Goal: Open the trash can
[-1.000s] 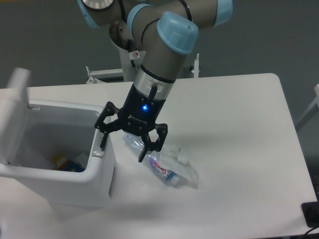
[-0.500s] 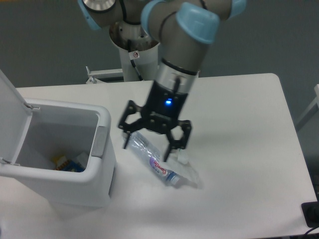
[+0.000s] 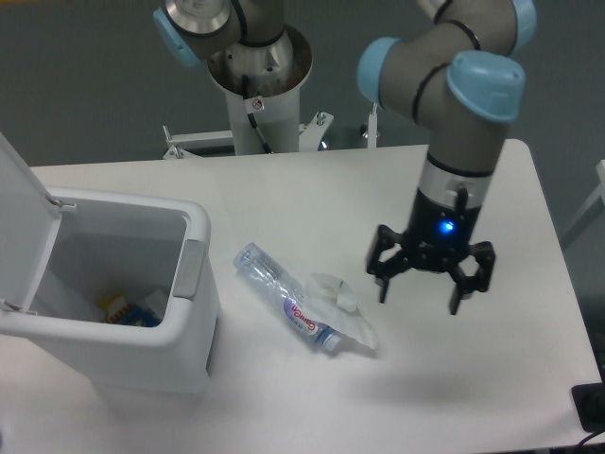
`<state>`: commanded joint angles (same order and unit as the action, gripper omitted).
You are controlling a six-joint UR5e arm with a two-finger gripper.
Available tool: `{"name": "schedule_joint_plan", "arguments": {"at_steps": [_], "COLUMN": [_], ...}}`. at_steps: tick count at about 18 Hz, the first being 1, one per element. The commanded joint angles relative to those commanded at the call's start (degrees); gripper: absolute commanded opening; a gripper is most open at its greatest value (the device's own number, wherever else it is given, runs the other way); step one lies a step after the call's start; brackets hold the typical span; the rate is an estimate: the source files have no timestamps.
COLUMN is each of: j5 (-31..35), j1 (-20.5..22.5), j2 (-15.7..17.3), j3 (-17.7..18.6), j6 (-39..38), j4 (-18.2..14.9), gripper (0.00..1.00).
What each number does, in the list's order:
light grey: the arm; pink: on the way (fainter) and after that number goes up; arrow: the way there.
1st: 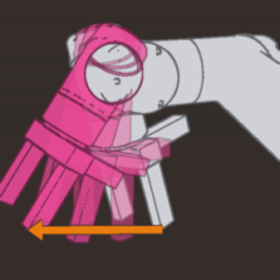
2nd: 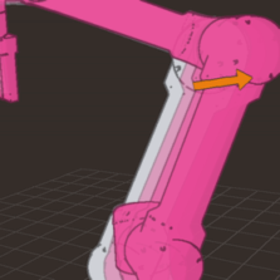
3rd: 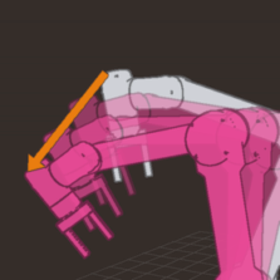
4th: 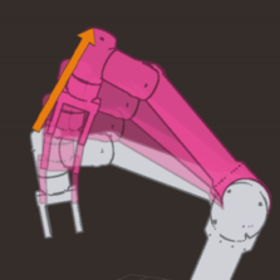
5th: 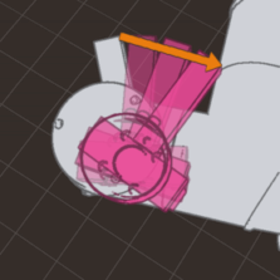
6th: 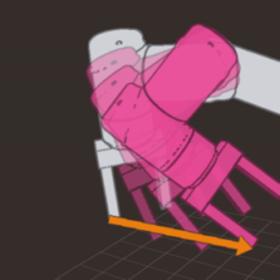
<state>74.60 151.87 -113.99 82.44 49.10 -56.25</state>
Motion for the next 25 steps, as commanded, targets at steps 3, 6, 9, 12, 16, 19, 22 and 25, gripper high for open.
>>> {"name": "schedule_joint_plan", "arguments": {"at_steps": [3, 6, 9, 12, 16, 19, 22, 25], "j5": [2.38, 7.47, 9.32, 13.1, 14.77, 15.48, 17.15, 17.33], "j1": [1.15, 1.76, 2.2, 2.03, 1.76, 1.5, 0.71, 0.53], "j2": [-1.06, -2.47, -3.0, -3.08, -4.49, -4.32, -4.58, -4.58], "j3": [0.0, -0.18, 0.08, 0.79, -0.09, 0.34, 0.26, 0.44], "j6": [7.21, 15.12, 20.67, 24.19, 28.06, 28.24, 28.24, 28.16], "j4": [-0.79, -3.25, -3.96, -4.66, -4.92, -4.92, -5.01, -4.84], "gripper": [1.0, 1.0, 1.0, 1.0, 1.0, 1.0, 1.0, 1.0]}}
